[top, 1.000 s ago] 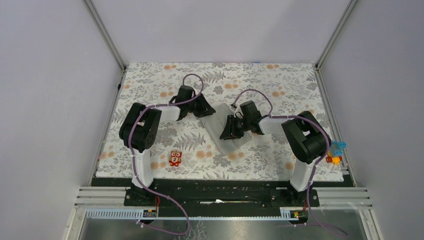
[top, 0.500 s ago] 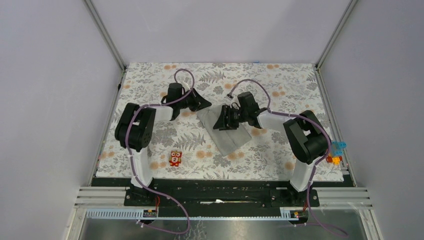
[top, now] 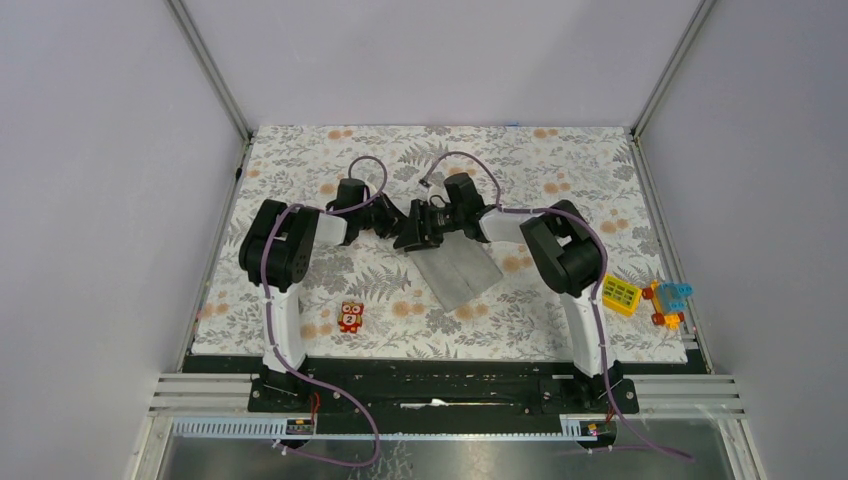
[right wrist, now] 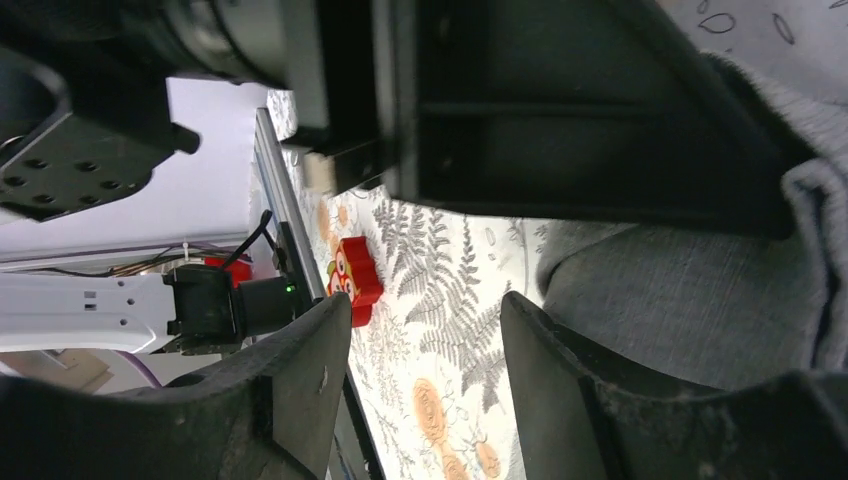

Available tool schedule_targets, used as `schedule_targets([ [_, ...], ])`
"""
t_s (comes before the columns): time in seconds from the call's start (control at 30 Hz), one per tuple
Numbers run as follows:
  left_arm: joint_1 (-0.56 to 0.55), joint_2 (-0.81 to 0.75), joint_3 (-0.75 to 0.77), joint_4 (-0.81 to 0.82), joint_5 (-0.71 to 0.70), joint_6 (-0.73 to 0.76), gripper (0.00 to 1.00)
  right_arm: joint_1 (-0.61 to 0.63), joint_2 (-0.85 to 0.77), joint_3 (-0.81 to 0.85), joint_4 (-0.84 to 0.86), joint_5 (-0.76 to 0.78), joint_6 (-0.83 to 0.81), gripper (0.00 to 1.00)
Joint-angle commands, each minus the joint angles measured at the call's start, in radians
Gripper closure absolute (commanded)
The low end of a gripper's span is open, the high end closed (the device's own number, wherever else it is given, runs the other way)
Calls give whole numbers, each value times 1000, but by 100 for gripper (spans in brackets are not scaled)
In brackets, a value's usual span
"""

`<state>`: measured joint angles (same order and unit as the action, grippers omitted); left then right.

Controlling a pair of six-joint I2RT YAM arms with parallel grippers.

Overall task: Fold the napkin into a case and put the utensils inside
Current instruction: Smooth out the 2/3-rectangle-folded napkin at the center of the board.

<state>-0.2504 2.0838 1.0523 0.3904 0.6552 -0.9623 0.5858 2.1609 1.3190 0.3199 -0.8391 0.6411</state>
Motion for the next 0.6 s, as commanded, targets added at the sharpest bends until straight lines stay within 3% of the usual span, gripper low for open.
schedule_targets([
  [0.0, 13, 3, -18, 15, -24, 8, 90, 7, 62, 66, 15, -58, 12, 36],
  [0.17, 14, 9, -24, 14, -43, 14, 91, 7, 59, -7, 31, -70, 11, 36],
  [0.57, 14, 34, -22, 15, -47, 19, 93, 5, -165, -364, 69, -87, -14, 36],
])
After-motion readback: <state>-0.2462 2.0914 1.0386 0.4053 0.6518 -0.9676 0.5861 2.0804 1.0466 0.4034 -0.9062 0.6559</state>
